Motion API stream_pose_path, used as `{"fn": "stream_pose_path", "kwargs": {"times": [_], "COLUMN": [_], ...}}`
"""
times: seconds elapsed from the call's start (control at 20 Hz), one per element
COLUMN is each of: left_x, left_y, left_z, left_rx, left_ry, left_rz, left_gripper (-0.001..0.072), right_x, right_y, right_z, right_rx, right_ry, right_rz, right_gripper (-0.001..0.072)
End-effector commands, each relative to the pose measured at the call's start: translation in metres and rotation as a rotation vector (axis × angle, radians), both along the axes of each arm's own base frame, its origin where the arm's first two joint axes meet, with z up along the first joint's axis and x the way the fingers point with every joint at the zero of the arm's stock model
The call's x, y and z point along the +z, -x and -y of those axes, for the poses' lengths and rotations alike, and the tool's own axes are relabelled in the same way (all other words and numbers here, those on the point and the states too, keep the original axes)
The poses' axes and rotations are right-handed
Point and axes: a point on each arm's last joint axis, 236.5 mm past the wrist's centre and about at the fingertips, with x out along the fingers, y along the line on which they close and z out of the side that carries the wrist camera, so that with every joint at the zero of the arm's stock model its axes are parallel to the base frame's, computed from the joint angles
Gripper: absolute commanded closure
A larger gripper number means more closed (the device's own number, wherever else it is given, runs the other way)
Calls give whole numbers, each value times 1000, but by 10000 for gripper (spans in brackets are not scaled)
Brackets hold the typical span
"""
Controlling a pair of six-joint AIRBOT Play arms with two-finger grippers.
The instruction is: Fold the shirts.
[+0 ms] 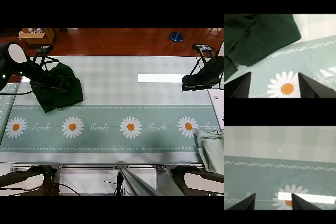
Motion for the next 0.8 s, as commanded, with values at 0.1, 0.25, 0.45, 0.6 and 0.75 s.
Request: {"fn": "stream_pose_path", "kwargs": {"times": [0.1, 0.25, 0.45, 0.6, 0.75], "left_x": [0, 0, 0, 0, 0], "left_y": [0, 0, 0, 0, 0], "left_z": [0, 0, 0, 0, 0], "left_rx": [-1, -1, -1, -1, -1], "left_ry": [0, 0, 0, 0, 0], "left_rz": [0, 0, 0, 0, 0], "left_gripper": [21, 22, 21, 21, 21], "right_x": [0, 0, 0, 1, 2], "right_y": [-1, -1, -3, -7, -12], "right_z": [0, 0, 0, 0, 0], "right_rx": [1, 1, 1, 2, 3], "right_ry": [0, 0, 0, 1, 3], "right_rz": [2, 2, 13, 28, 51], "right_gripper": [177, 178, 177, 178, 178]}}
